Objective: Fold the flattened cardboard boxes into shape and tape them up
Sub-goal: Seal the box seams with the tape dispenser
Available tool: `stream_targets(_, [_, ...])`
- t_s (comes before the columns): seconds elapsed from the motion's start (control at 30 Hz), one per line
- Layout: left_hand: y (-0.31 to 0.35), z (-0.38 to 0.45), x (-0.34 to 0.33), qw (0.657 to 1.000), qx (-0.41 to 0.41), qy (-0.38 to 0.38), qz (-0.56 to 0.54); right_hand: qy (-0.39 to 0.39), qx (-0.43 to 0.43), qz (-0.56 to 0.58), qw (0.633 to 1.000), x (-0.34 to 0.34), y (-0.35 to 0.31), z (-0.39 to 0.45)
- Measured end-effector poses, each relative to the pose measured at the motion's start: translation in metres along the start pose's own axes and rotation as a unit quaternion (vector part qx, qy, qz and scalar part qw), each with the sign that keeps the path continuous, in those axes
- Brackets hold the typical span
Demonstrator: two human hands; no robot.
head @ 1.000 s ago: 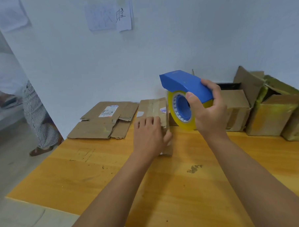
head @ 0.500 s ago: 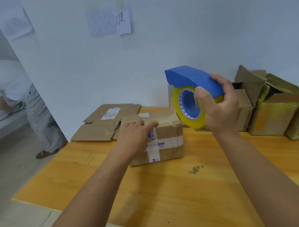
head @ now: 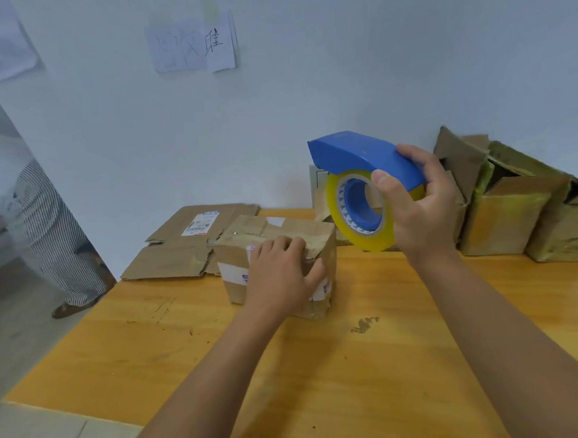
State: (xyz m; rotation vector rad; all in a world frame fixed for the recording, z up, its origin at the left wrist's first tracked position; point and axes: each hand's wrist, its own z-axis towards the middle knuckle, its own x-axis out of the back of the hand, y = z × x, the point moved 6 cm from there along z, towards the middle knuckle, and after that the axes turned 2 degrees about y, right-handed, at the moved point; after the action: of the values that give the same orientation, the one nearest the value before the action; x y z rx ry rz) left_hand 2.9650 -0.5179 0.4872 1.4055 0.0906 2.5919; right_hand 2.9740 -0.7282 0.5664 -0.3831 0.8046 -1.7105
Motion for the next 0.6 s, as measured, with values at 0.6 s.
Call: stream_targets(0.6, [-0.066, 0.002, 0.014, 0.957, -0.009, -0.118, -0.265, -0.079, -0.042, 0.031, 0.995, -0.017, 0.003, -0.015])
